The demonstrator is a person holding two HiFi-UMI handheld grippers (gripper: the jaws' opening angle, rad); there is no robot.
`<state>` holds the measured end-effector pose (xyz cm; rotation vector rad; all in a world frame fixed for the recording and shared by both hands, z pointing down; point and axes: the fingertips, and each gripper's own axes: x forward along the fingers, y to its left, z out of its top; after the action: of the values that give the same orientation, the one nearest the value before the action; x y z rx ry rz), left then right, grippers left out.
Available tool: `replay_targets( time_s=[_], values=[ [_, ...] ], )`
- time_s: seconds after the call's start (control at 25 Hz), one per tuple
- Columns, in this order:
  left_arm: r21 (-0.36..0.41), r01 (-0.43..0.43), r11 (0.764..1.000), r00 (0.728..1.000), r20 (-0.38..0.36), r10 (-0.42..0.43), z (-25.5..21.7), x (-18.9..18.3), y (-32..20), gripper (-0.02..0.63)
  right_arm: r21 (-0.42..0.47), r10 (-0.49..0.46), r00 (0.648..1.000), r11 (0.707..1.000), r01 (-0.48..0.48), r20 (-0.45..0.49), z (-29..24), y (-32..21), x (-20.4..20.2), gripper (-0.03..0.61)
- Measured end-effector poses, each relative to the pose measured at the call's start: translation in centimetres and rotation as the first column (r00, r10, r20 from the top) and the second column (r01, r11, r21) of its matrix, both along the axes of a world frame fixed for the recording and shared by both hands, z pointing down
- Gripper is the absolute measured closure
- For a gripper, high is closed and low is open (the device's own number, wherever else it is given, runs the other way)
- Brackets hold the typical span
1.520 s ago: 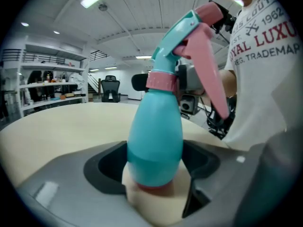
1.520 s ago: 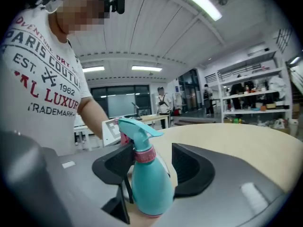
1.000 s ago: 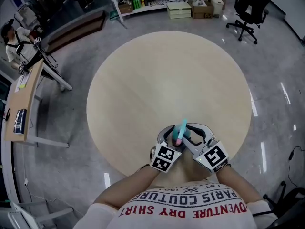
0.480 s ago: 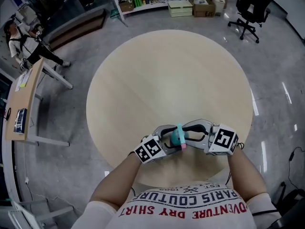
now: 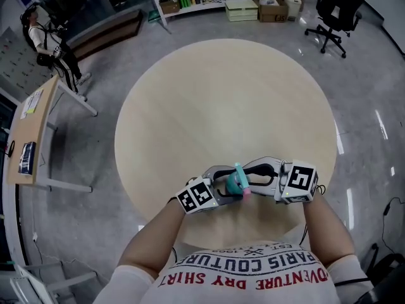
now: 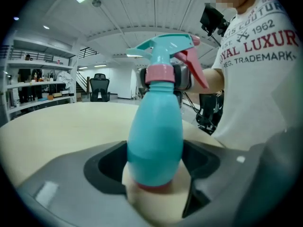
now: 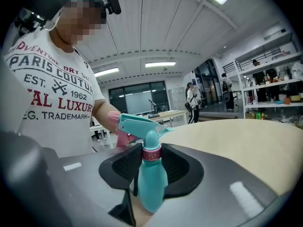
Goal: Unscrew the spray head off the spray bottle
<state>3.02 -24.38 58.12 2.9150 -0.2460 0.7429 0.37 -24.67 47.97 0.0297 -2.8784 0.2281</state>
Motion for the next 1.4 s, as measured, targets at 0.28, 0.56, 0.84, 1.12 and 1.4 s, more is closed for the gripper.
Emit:
replay_targets(
  time_s=[0.28, 0.56, 0.84, 1.12, 1.4],
  values=[
    [0.002, 0.107, 0.994, 0.994, -0.025, -0.107, 0.1, -0.1, -1.0, 0.259, 0.01, 0.136, 0.968, 0.99, -0.141, 0.209, -7.2, -1.1, 2.3, 0.446],
    [0.012, 0.158, 0.987, 0.987, -0.02, -0.158, 0.3, -0.9, -0.7, 0.259, 0.035, 0.293, 0.901, 0.947, -0.32, 0.321, -15.1, -1.5, 8.6, 0.446],
    [0.014, 0.183, 0.983, 0.983, -0.033, -0.183, -0.1, -1.3, -0.4, 0.259, -0.127, 0.563, 0.818, 0.809, -0.574, -0.115, -2.9, -5.2, 12.3, 0.446],
    [0.016, 0.188, 0.982, 0.981, -0.058, -0.187, -0.4, -1.3, -0.4, 0.259, -0.114, 0.605, 0.731, 0.741, -0.662, -0.317, 6.5, -8.1, 9.6, 0.446],
    [0.007, 0.184, 0.983, 0.98, -0.083, -0.182, -0.2, -1.3, -0.3, 0.259, -0.016, 0.631, 0.593, 0.678, -0.735, -0.501, 13.1, -9.9, 8.9, 0.446]
  ],
)
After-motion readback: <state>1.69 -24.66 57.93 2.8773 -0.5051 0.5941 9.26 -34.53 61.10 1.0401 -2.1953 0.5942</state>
